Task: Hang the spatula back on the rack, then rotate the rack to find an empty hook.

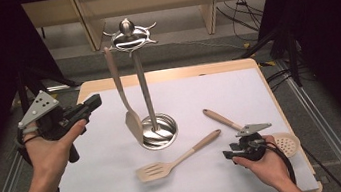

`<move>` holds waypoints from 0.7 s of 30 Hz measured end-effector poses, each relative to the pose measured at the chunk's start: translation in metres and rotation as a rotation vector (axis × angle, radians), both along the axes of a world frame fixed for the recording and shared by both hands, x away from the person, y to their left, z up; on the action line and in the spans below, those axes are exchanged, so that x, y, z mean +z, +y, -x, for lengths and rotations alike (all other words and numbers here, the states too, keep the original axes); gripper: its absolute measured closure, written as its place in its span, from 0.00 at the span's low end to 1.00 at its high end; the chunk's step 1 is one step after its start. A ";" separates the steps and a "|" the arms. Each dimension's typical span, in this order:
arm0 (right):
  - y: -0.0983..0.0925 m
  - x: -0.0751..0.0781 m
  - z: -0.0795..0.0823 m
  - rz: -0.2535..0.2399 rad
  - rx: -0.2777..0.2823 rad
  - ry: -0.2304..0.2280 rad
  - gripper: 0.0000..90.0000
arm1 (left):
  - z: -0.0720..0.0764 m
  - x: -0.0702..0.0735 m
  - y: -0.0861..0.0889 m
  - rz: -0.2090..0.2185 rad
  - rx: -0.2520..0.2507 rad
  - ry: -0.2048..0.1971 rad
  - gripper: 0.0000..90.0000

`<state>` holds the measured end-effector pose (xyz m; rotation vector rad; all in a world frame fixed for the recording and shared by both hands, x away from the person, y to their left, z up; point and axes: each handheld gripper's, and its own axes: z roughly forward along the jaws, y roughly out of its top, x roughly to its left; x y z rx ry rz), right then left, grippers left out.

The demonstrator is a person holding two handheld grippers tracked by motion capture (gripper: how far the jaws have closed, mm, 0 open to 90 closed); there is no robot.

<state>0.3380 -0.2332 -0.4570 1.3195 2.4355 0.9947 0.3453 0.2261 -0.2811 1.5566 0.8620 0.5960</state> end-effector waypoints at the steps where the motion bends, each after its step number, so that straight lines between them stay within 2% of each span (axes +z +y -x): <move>1: 0.000 0.000 0.000 0.000 0.000 0.000 0.65 | 0.000 0.000 0.000 0.001 0.000 -0.001 0.99; 3: -0.001 0.000 0.000 0.005 0.007 -0.017 0.65 | 0.001 0.002 -0.001 -0.001 0.000 -0.004 0.99; 4: 0.000 0.001 0.001 -0.005 -0.004 -0.003 0.65 | 0.001 0.003 -0.002 0.001 -0.001 -0.006 0.99; 7: 0.000 0.001 0.001 -0.001 -0.001 -0.009 0.65 | 0.001 0.008 -0.003 0.007 -0.003 -0.020 0.99; 8: 0.001 0.002 0.002 -0.005 -0.009 0.009 0.65 | 0.000 0.011 -0.004 0.010 -0.004 -0.024 0.99; 10: 0.000 0.001 0.000 0.008 0.010 -0.022 0.65 | -0.002 0.017 -0.005 0.014 -0.005 -0.034 0.99; 14: -0.001 0.000 0.000 0.002 0.005 0.004 0.65 | -0.004 0.024 -0.011 0.022 -0.016 -0.049 0.99; 16: -0.001 -0.003 -0.002 -0.030 0.010 -0.042 0.65 | -0.004 0.027 -0.012 0.031 -0.021 -0.057 0.99; 18: -0.003 0.001 0.000 0.001 0.005 -0.007 0.65 | -0.003 0.030 -0.013 0.043 -0.025 -0.055 0.99; 20: -0.003 0.001 0.000 0.004 0.007 -0.017 0.65 | -0.002 0.030 -0.014 0.033 -0.028 -0.059 0.99; 21: -0.003 0.001 -0.001 -0.007 0.003 -0.020 0.65 | -0.001 0.031 -0.014 0.041 -0.032 -0.057 0.99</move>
